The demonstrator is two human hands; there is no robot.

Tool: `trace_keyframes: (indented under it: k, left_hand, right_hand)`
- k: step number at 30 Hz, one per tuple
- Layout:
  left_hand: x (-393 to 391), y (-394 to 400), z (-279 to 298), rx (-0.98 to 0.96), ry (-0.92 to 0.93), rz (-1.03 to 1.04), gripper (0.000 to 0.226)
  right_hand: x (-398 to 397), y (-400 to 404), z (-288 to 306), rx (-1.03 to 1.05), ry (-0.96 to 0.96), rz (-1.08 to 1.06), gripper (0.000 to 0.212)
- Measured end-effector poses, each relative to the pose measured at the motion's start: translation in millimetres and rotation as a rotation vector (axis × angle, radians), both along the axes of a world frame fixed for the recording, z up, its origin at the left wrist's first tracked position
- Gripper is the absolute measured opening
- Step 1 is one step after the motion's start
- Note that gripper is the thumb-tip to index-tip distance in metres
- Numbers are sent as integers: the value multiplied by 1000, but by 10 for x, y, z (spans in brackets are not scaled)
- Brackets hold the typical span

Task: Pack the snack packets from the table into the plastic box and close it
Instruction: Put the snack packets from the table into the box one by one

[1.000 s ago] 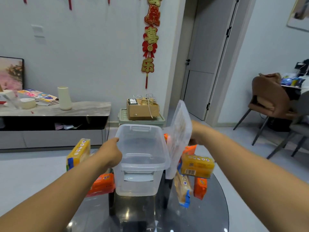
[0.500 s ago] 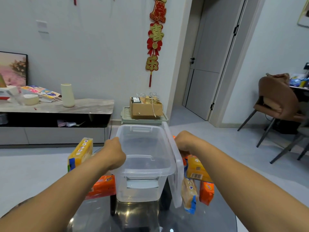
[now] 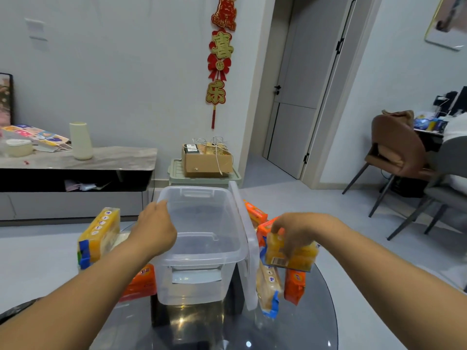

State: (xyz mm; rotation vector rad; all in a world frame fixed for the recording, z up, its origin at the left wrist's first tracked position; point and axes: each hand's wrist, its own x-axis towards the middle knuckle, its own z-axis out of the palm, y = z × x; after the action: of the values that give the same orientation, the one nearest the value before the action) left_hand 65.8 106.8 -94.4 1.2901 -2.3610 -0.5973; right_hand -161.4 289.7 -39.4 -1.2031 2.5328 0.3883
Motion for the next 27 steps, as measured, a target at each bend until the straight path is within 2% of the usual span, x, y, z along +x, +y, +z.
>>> trace_keyframes:
  k: [3, 5, 7, 9, 12, 15, 18, 20, 22, 24, 27]
  left_hand:
    - [14, -50, -17, 11, 18, 19, 39]
    - [13, -58, -26, 16, 15, 13, 40]
    - [8, -44, -6, 45, 19, 18, 42]
    - [9, -29, 12, 113, 69, 37, 45]
    - [66, 8, 51, 305, 283, 56, 51]
    - [184, 86, 83, 545, 564, 38, 53]
    - [270, 124, 59, 717, 700, 0, 56]
    - [277, 98, 24, 767, 764, -20, 68]
    - [260, 52, 10, 748, 772, -39, 79]
    - [242, -6, -23, 714, 767, -53, 80]
    - [210, -45, -69, 712, 750, -45, 81]
  right_hand:
    - [-36, -2, -162, 37, 93, 56, 61]
    - [-42, -24, -68, 22, 160, 71, 58]
    - [-26, -82, 182, -42, 241, 81, 50]
    - [41, -155, 532, -207, 324, 79, 37]
    - [282, -350, 1066, -512, 399, 125, 40]
    - [629, -714, 1418, -668, 350, 313, 41]
    - [942, -1237, 1294, -504, 297, 490, 52]
    - [1063, -1618, 950, -331, 322, 549, 50]
    - [1113, -1923, 535, -147, 359, 555, 48]
    - [1127, -2096, 156, -12, 380, 523, 45]
    - [1072, -2175, -210, 34, 391, 464, 44]
